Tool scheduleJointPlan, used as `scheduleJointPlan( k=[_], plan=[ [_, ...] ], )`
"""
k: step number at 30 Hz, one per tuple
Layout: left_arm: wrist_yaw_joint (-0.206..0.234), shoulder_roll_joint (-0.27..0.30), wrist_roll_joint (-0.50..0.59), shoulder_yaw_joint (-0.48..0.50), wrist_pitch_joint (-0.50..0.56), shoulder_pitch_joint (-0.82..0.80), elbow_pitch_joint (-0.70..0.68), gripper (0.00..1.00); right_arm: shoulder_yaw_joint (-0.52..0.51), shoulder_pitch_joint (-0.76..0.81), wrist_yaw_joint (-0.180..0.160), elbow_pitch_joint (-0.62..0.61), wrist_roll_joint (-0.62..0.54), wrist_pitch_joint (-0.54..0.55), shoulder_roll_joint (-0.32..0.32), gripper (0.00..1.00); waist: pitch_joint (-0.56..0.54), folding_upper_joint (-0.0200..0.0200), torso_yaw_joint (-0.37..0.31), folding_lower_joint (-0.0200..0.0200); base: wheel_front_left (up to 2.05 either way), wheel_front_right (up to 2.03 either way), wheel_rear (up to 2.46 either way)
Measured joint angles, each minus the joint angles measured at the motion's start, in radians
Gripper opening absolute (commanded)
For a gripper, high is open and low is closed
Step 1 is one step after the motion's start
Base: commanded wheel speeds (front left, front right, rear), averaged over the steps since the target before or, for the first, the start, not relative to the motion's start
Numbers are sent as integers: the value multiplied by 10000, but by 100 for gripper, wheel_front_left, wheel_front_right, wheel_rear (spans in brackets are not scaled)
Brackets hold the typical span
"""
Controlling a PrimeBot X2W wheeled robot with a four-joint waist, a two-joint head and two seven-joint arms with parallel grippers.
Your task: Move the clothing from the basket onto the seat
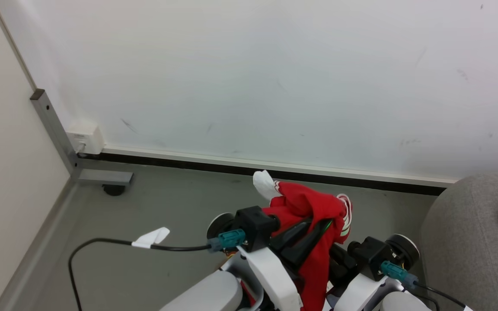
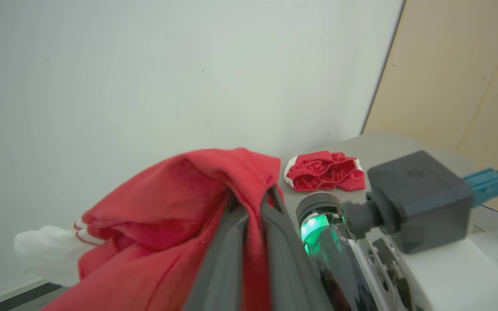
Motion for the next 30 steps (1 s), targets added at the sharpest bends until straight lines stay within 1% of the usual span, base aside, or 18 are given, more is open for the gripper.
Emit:
scheduleJointPlan(
  k=[10, 22, 24, 25, 30],
  plan=[
    [111, 182, -92, 128, -8, 54, -10, 0, -102, 23, 0, -265, 4, 2, -13, 0, 88, 0, -217, 0, 0, 0, 0],
    [282, 349, -221, 297, -157, 99, 94, 0, -1233, 543, 0, -1041, -332, 2, 115, 0, 216, 0, -843, 0, 0, 0, 0],
    [291, 372, -238, 322, -226, 106, 109, 63, -1423, 647, 0, -1129, -382, 2, 98, 0, 235, 0, -994, 0, 0, 0, 0],
    [301, 374, -242, 334, -240, 116, 109, 100, -1503, 699, 0, -1175, -418, 2, 86, 0, 243, 0, -1078, 0, 0, 0, 0],
    [343, 437, -268, 372, -360, 166, 35, 100, -2054, 822, 2, -1329, -516, 2, -56, 0, 311, 0, -1613, 0, 0, 0, 0]
  ],
)
